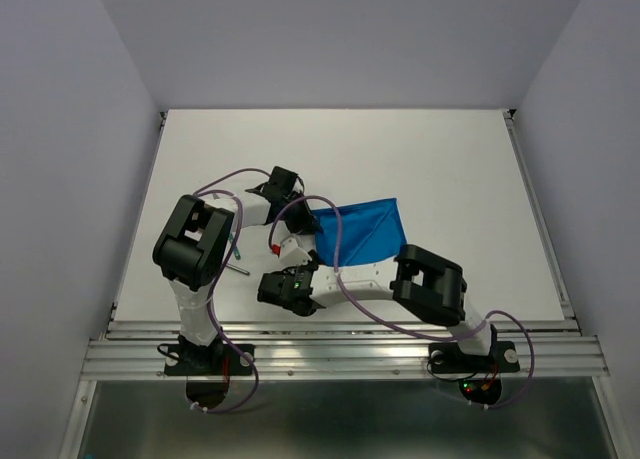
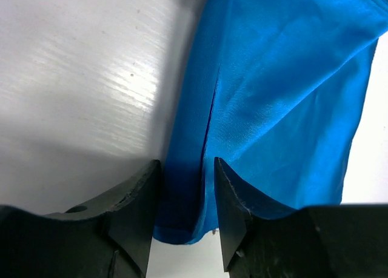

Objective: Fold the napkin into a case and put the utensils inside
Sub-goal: Pick up the upper triangle-folded napkin from the center of the board.

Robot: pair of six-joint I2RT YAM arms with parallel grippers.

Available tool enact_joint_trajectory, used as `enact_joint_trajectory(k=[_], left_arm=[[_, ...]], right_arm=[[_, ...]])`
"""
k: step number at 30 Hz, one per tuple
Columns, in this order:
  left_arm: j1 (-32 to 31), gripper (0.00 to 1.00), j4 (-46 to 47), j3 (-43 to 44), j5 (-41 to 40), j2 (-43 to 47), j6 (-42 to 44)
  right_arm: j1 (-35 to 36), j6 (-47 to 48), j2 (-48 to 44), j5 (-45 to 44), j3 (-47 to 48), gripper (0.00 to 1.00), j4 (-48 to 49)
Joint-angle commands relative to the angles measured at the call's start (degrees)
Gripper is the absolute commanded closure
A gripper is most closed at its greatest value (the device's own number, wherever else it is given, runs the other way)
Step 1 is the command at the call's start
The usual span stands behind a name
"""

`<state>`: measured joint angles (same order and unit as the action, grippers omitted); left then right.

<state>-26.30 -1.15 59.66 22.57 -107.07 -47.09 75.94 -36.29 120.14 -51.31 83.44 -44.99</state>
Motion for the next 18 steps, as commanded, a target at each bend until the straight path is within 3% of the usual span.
enact_joint_trajectory(k=[1,5,10,18], left_arm=[[-0.3,1.00,-0.8,0.9,-0.4,3.7,0.1],[-0.3,1.00,-0.9,0.8,-0.5,4.0,0.0],[-0.3,1.00,-1.2,1.0,-0.4,4.5,0.1],[1.0,1.00,-5.7,3.3,-1.5,9.4,1.8]], right_arm=[[0.3,-2.6,1.9,-4.4,2.3,0.55,-2.3],[0.3,-3.1,2.3,-5.2,1.8,0.66,-1.9],[0.3,-3.3,1.4,-6.9,1.6,0.99,-1.3],[0.3,0.6,-7.2,0.6,0.1,0.99,5.3]])
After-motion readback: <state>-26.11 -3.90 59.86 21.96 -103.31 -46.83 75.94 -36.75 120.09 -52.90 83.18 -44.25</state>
